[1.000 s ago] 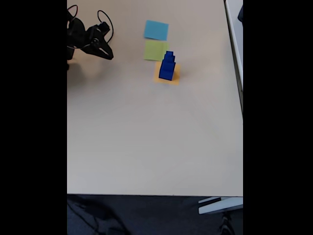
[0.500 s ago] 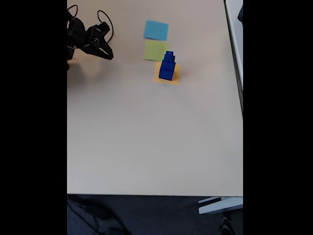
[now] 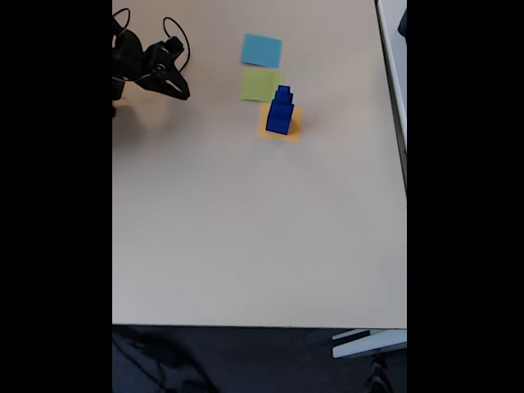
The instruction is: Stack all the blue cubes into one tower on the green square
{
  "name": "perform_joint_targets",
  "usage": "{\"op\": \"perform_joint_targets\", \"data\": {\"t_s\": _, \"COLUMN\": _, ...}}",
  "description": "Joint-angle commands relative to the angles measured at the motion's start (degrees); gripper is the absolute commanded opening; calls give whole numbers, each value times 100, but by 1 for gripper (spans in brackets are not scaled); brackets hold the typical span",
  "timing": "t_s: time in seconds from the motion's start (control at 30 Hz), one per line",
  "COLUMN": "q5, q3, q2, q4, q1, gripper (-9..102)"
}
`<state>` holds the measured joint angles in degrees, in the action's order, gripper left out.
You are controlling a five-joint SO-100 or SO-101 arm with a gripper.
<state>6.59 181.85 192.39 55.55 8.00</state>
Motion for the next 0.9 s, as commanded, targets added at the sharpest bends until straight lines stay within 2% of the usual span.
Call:
{"op": "perform_joint_targets", "data": {"t_s": 0.0, "q5": 35, "q3": 44, "q2": 132, "q4": -62, "q1": 44, "gripper": 0}}
{"op": "perform_joint_targets", "data": {"t_s": 0.67, "q5": 9, "q3": 44, "q2": 132, "q4": -62, "q1": 62, "gripper": 0}}
{"op": "perform_joint_targets", "data": {"t_s": 0.77, "q5": -378, "q3": 44, "q2": 132, "q4": -255, "q1": 114, "gripper": 0}}
{"op": "perform_joint_targets", "data": {"t_s": 0.87, "q5": -1046, "q3": 44, "q2": 132, "q4": -888, "q1": 70, "gripper": 0}}
